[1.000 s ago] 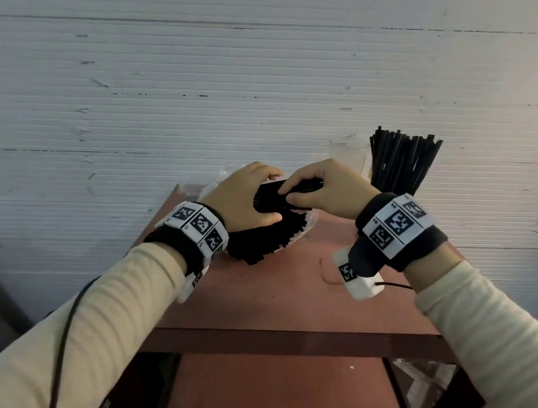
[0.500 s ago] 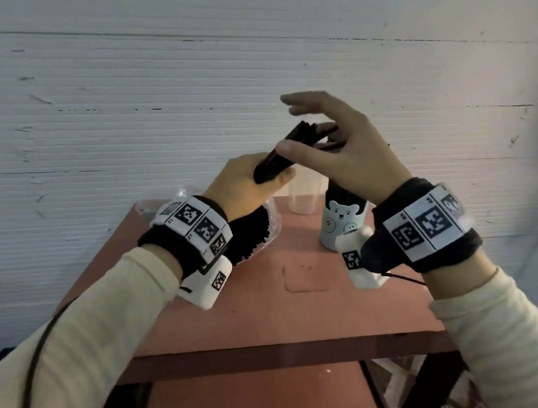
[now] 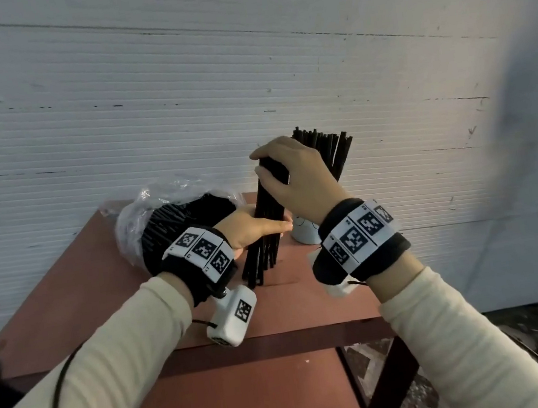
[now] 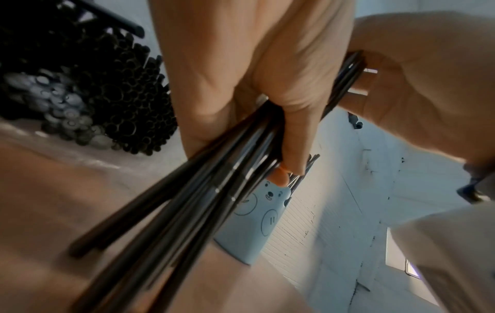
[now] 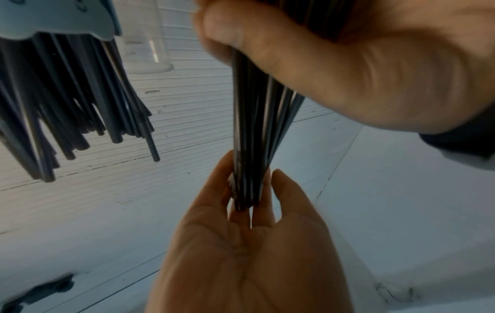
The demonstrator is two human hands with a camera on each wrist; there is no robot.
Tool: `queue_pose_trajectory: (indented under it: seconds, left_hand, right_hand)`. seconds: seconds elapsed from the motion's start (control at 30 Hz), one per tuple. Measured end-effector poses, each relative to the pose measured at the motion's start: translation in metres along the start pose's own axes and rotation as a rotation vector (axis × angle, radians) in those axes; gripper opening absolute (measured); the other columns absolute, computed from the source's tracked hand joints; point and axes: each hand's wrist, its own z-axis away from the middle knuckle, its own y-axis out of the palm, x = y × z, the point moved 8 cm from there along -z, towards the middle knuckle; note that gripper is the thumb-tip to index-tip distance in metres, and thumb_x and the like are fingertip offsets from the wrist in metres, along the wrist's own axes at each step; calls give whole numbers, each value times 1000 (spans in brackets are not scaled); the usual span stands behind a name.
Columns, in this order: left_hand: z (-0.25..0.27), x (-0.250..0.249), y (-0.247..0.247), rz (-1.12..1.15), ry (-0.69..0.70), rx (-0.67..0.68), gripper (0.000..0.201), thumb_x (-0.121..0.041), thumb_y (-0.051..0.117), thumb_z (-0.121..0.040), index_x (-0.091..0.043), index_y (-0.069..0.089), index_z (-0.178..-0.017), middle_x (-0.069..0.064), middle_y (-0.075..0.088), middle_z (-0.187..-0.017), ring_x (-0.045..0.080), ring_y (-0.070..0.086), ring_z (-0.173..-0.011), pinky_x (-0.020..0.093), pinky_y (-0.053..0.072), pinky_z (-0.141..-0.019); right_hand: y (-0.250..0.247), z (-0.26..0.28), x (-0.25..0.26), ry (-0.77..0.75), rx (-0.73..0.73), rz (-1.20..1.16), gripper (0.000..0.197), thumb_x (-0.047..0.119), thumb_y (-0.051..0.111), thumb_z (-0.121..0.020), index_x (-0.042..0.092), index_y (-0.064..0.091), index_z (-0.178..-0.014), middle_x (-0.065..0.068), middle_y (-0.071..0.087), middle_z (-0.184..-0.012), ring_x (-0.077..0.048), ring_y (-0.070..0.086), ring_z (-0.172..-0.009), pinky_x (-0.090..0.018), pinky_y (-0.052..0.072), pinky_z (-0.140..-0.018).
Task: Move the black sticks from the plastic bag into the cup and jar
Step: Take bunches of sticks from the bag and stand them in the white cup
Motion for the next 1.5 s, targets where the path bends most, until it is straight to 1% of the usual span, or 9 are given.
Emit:
queue_pose_trajectory:
  seconds: [0.13,0.3,0.4,0.47,0.6,0.73,1.0,1.23,1.5]
  left_hand:
    - [-6,7,6,-221,-66,88,57,-70,72,-64,-19,76,-90,-1,73,-104,15,62,-111,38,38,-108]
    - [-2,-15,5,-106,41,8,36,-43,60,-91,-12,57,-72,-4,57,-61,20,68,-81,48,49,-98]
    - [10,-40,15,-42,139,90,34,-27,53,-97,-13,46,-67,-3,45,-56,19,58,-67,32,55,-87]
    - [16,-50,30,-121,154,231,39,-24,50,-99,-13,44,-62,1,44,-58,22,58,-70,20,53,-77]
    - [15,-43,57,-94,118,426,30,-18,60,-94,-10,48,-67,-1,46,-56,17,54,-62,33,51,-79]
    - [-2,-50,57,-90,158,235,23,-25,74,-83,-6,61,-80,-1,58,-64,10,57,-62,22,47,-68]
    - [-41,-49,22,-26,224,-429,84,-39,90,-57,-24,37,-121,1,49,-119,14,52,-113,25,44,-91]
    - [-89,-23,31,-158,24,-229,124,-27,89,-63,-16,4,-152,0,32,-152,20,35,-138,36,33,-112]
    - [-102,-11,26,-206,33,-155,84,-31,90,-60,-20,47,-131,-5,60,-119,15,57,-113,33,46,-99]
  right_hand:
    - [-4,0,-2,6,5,-26,20,12,60,-90,10,69,-107,0,65,-106,-11,60,-101,-9,40,-90]
    - [-32,1,-6,54,-97,-66,43,30,69,-86,12,58,-123,0,58,-119,-7,54,-110,-8,39,-94]
    - [-60,9,-13,135,-210,-131,53,41,77,-77,15,56,-118,2,54,-112,-4,53,-99,-11,44,-84]
    - [-55,13,-17,220,-26,-159,55,47,79,-71,17,59,-113,0,55,-104,-7,54,-91,-13,44,-76]
    - [-23,28,-25,306,321,-313,34,34,80,-77,12,67,-99,-4,69,-83,-13,67,-80,-27,54,-73]
    - [-46,18,-40,273,133,-276,28,18,72,-81,-8,61,-79,-22,63,-75,-31,63,-71,-43,53,-64]
    - [-127,-15,-92,373,-281,-289,33,12,66,-81,-14,50,-69,-3,44,-57,-7,40,-46,-21,35,-46]
    - [-115,-29,-122,404,-244,-178,32,18,67,-80,4,47,-60,3,43,-53,-7,39,-45,-19,34,-46]
    - [-52,-32,-133,453,3,72,37,28,67,-79,11,44,-56,-3,51,-55,-13,48,-52,-30,42,-50]
